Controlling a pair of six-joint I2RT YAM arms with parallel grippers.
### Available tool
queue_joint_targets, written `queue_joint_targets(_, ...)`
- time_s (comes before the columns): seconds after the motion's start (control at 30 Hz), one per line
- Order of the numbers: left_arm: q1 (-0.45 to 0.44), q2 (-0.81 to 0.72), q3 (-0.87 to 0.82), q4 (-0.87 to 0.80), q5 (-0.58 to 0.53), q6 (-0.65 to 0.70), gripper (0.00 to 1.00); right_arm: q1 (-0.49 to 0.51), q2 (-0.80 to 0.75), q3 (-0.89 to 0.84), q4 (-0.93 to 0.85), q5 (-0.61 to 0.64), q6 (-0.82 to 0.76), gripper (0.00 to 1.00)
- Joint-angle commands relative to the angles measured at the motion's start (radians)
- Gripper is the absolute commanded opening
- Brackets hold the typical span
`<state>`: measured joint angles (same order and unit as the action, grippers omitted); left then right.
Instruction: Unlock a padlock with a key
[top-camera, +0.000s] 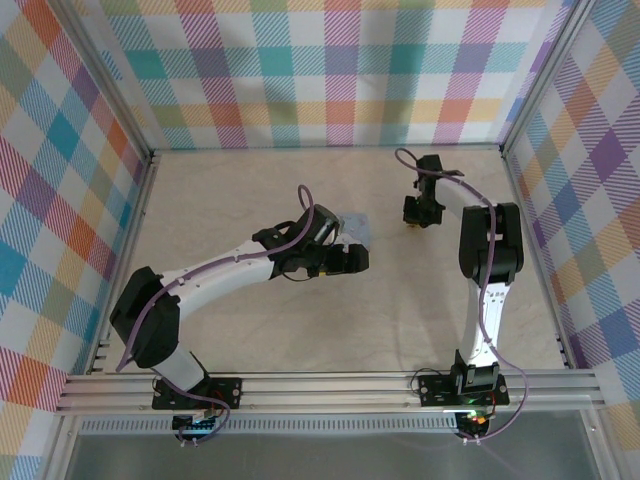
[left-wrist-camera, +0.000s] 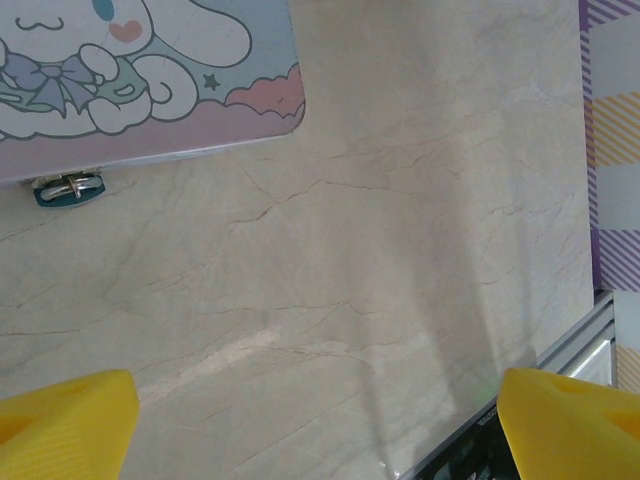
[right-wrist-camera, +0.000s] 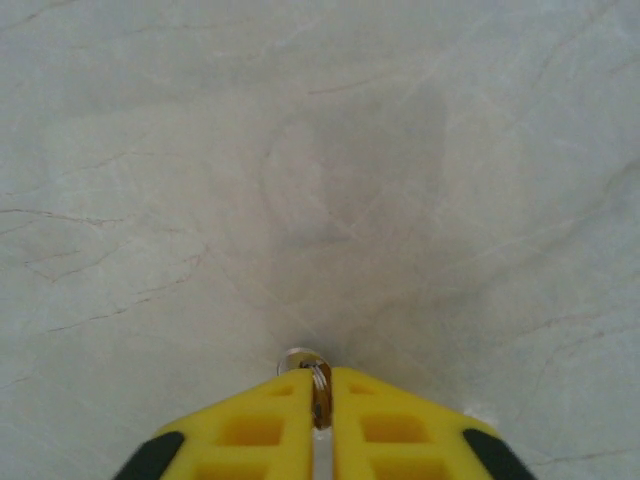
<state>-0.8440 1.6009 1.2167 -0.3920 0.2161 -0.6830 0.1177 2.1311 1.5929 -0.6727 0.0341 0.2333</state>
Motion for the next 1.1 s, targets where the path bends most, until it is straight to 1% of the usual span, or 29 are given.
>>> queue_joint_targets(0.0,-0.009,0.014,0.026,-0.012,-0.008,0.009,0.93,-0.010,0.030,0.016,-0.033,-0.039,-0.003,0.04)
queue_joint_targets(0.1,-0.010,0.016,0.023,-0.011,-0.007,0.005,0.93,-0.010,0.018,0.010,-0.030,-0.055,0.001,0.00)
queue_joint_targets(0.27,-0.009,0.000,0.015,-0.012,-0.022,0.005,0.93,-0.012,-0.078,-0.053,0.022,-0.094,0.027,0.00)
queue_joint_targets(0.47,-0.005,-0.026,0.017,-0.019,-0.060,0.010,0.93,-0.012,-0.225,-0.111,0.044,-0.120,0.041,0.00)
queue_joint_targets(0.57,0.013,-0.050,0.012,-0.018,-0.084,0.007,0.93,-0.012,-0.315,-0.144,0.052,-0.141,0.048,0.00)
queue_joint_targets(0.67,0.040,-0.075,0.009,-0.006,-0.089,0.005,0.97,-0.012,-0.413,-0.176,0.051,-0.171,0.061,0.00)
queue_joint_targets(0.7,0.051,-0.083,0.012,-0.003,-0.089,0.005,1.00,-0.011,-0.449,-0.185,0.048,-0.190,0.065,0.00)
queue_joint_targets(0.87,0.104,-0.120,0.020,0.033,-0.072,0.018,1.00,-0.005,-0.616,-0.218,0.023,-0.316,0.087,0.00)
queue_joint_targets(1.03,0.162,-0.138,0.044,0.084,0.005,0.060,0.99,0.006,-0.772,-0.234,-0.007,-0.475,0.112,0.01)
queue_joint_targets(1.07,0.167,-0.144,0.044,0.103,0.022,0.069,0.97,0.007,-0.796,-0.238,-0.010,-0.508,0.117,0.01)
